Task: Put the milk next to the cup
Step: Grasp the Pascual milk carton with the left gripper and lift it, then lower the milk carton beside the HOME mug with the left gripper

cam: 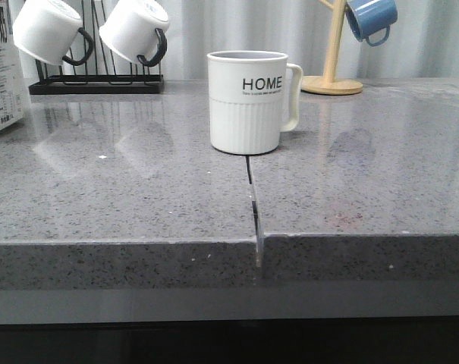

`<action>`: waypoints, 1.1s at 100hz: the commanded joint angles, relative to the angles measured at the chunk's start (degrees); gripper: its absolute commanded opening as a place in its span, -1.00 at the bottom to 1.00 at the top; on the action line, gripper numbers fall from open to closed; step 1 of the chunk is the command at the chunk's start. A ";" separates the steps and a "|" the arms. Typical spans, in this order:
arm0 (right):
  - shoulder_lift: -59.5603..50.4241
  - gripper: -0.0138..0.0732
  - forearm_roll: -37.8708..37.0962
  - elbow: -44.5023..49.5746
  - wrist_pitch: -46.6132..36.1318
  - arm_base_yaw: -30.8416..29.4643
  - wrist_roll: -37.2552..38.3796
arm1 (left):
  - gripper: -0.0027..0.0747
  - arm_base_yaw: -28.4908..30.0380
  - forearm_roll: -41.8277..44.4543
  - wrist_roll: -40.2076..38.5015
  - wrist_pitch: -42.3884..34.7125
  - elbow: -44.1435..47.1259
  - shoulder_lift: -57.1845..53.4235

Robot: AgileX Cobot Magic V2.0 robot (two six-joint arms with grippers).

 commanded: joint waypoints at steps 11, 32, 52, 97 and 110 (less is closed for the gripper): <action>0.64 -0.84 -0.24 -1.43 -4.85 0.01 0.10 | -0.27 -1.64 -0.61 -0.02 -4.92 -2.09 -3.51; 0.64 -0.84 -0.24 -1.43 -4.85 0.01 0.10 | -0.27 -7.27 -3.13 3.01 -4.70 -2.09 -7.45; 0.64 -0.84 -0.24 -1.43 -4.85 0.01 0.10 | -0.27 -15.30 -22.50 19.83 -5.98 -2.09 -8.40; 0.64 -0.84 -0.24 -1.43 -4.85 0.01 0.10 | -0.27 -39.90 -68.47 54.40 -25.06 -2.09 -7.73; 0.64 -0.84 -0.24 -1.43 -4.85 0.01 0.10 | -0.27 -41.88 -72.93 53.68 -24.94 -2.09 -6.73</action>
